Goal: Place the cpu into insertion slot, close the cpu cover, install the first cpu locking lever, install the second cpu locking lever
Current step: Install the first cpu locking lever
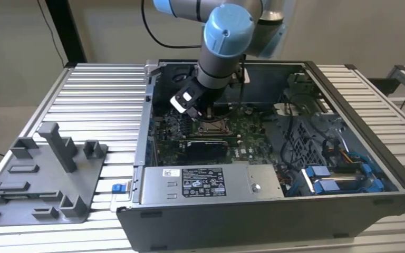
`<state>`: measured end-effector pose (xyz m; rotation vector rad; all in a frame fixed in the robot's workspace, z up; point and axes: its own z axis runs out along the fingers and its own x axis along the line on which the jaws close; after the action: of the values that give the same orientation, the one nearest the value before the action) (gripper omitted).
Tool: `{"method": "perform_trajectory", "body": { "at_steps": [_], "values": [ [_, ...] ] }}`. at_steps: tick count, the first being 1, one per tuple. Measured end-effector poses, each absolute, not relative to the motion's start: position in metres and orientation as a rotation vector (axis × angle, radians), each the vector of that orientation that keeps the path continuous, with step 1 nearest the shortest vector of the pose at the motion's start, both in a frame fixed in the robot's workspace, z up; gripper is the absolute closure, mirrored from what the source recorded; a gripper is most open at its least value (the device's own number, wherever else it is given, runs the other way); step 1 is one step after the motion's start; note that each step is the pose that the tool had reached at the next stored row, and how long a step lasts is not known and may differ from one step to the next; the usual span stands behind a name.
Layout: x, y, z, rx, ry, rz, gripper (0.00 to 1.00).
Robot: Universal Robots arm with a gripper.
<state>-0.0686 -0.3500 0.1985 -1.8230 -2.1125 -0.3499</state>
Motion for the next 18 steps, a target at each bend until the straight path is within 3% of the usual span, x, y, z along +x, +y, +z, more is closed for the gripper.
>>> {"method": "perform_trajectory", "body": {
  "at_steps": [18],
  "values": [
    [-0.06,-0.3495,0.1935,-1.823,-2.113,-0.35,1.0]
  ]
}}
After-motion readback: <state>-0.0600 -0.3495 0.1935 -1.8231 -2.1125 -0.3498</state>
